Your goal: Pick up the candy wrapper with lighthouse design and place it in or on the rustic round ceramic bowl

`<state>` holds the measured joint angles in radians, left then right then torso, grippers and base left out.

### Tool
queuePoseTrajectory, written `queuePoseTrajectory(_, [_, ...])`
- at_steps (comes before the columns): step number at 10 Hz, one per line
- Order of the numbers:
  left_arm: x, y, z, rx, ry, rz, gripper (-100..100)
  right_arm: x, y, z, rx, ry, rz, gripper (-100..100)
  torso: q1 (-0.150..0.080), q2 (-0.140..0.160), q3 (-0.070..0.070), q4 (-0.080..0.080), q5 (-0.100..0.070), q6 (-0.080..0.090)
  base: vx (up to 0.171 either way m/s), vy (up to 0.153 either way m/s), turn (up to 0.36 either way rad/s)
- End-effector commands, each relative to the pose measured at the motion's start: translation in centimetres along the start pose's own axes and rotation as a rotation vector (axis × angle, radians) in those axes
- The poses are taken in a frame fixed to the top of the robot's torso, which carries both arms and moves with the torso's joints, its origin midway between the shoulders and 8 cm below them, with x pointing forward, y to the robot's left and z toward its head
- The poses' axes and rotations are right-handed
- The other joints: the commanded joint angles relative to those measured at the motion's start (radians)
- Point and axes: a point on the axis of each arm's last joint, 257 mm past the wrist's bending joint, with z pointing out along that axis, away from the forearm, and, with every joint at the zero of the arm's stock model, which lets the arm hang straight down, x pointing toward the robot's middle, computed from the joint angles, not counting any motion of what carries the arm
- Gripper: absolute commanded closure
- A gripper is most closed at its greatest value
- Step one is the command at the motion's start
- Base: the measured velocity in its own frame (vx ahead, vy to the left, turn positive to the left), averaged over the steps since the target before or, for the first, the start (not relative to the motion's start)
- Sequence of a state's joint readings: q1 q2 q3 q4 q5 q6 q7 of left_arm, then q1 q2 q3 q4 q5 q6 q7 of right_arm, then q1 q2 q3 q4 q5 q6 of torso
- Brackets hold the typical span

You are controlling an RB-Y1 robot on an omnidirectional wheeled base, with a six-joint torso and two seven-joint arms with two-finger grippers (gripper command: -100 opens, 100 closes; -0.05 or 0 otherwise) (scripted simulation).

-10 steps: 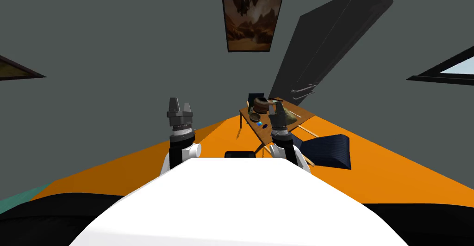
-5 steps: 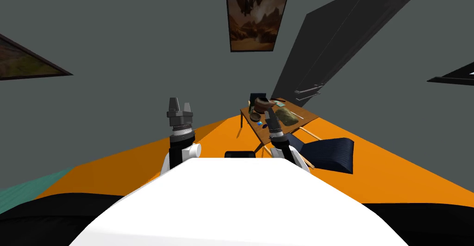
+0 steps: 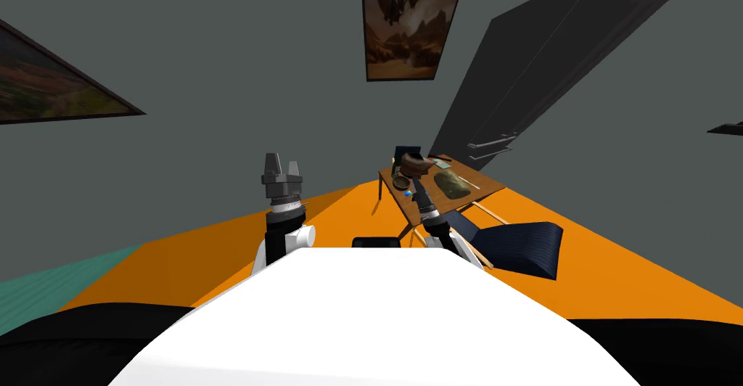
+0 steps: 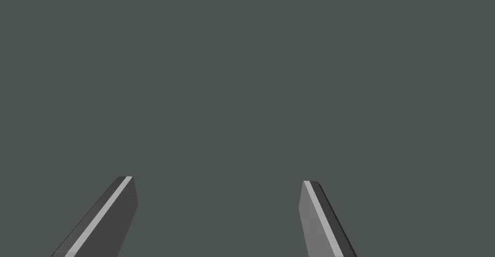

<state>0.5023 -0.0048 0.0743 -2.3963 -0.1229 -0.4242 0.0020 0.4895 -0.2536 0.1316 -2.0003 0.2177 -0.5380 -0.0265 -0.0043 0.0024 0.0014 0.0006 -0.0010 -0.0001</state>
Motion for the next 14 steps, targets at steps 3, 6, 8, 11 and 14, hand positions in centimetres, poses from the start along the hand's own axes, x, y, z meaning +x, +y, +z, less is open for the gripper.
queuePoseTrajectory(3, [0.0,0.0,0.0,0.0,0.0,0.0,0,2.4,-4.5,-2.4,0.108,0.09,-0.02,-100,0.0,0.001,0.001,0.0,0.0,0.0,-0.061,-0.06,0.136])
queuePoseTrajectory(6, [0.0,0.0,0.0,0.0,0.0,0.0,0,3.4,-7.5,-4.2,0.18,0.132,-0.028,-100,0.0,0.0,0.0,0.0,0.0,0.0,-0.042,-0.05,0.093])
queuePoseTrajectory(8, [0.0,0.0,0.0,0.0,0.0,0.0,0,4.3,-9.7,-5.8,0.232,0.172,-0.039,-100,0.001,0.0,0.0,0.0,0.0,0.0,-0.044,-0.04,0.103])
queuePoseTrajectory(11, [0.0,0.0,0.0,0.0,0.0,0.0,0,5.6,-13.5,-9.0,0.328,0.253,-0.068,-100,0.001,-0.001,-0.001,0.0,0.0,0.001,-0.033,-0.039,0.107])
queuePoseTrajectory(14, [0.0,0.0,0.0,0.0,0.0,0.0,0,6.1,-15.6,-11.1,0.383,0.296,-0.085,-100,0.001,-0.001,-0.001,0.0,0.0,0.0,-0.03,-0.032,0.093])
